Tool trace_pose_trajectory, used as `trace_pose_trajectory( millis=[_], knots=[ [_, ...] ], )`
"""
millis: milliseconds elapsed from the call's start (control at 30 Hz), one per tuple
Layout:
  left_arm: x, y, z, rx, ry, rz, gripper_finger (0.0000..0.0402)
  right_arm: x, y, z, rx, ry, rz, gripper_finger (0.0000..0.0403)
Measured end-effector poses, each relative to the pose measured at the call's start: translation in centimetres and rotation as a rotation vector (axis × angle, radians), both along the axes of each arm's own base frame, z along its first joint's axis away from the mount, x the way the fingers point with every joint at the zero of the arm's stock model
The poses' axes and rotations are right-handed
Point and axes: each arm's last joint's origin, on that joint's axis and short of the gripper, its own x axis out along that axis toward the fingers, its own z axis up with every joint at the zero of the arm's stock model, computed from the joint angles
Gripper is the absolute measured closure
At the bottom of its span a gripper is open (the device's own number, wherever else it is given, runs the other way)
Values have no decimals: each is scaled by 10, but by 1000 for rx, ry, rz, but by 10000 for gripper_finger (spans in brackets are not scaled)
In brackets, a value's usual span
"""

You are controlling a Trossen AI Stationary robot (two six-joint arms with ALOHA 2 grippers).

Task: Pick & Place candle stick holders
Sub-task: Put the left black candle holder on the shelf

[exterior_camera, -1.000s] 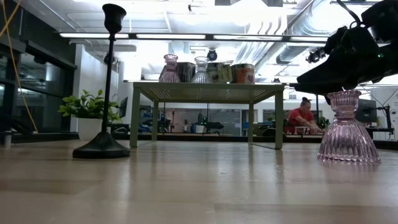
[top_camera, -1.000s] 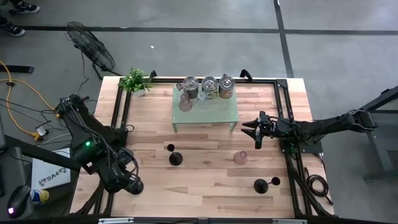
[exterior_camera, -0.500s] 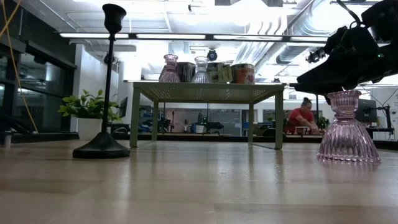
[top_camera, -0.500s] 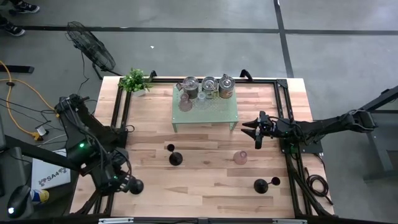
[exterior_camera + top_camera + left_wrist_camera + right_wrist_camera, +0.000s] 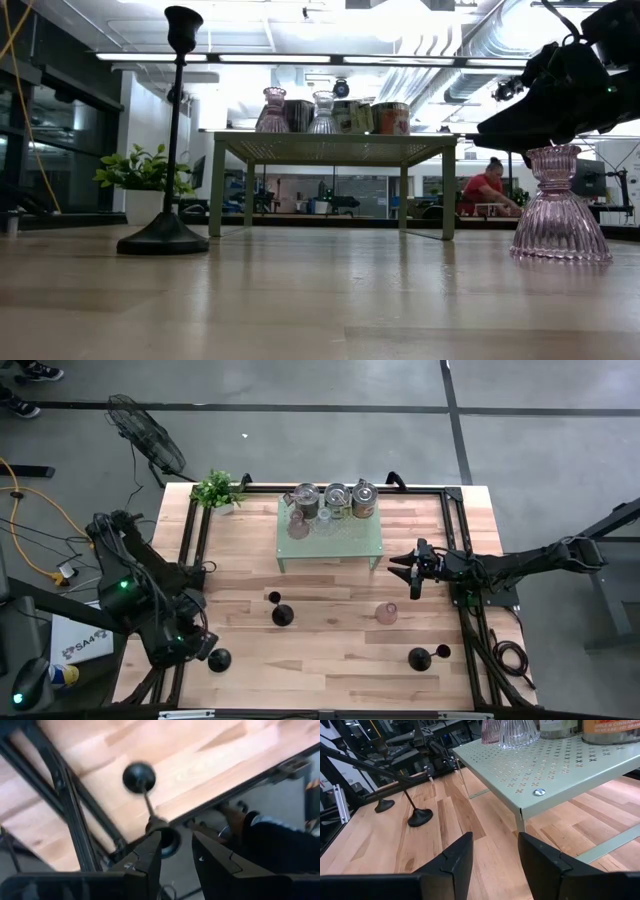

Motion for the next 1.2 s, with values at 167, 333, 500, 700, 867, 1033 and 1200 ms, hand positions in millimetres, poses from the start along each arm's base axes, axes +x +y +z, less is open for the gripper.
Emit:
trace_pose_trajectory(
  millis=[167,333,500,700,867,1033,1200],
  knots=[
    [-10,0,14,96,-190,1,295,0,0,0,0,0,0,255],
    [-24,-15,6,224,-339,-77,295,0,0,0,0,0,0,255],
    [-37,-31,-7,368,-423,-285,295,0,0,0,0,0,0,255],
    [-52,-41,-10,493,-523,-542,295,0,0,0,0,0,0,255],
    [-65,-47,-12,503,-537,-657,295,0,0,0,0,0,0,255],
    [-68,-54,-17,486,-486,-696,295,0,0,0,0,0,0,255],
    [-70,-61,-27,454,-394,-733,295,0,0,0,0,0,0,255]
  ],
)
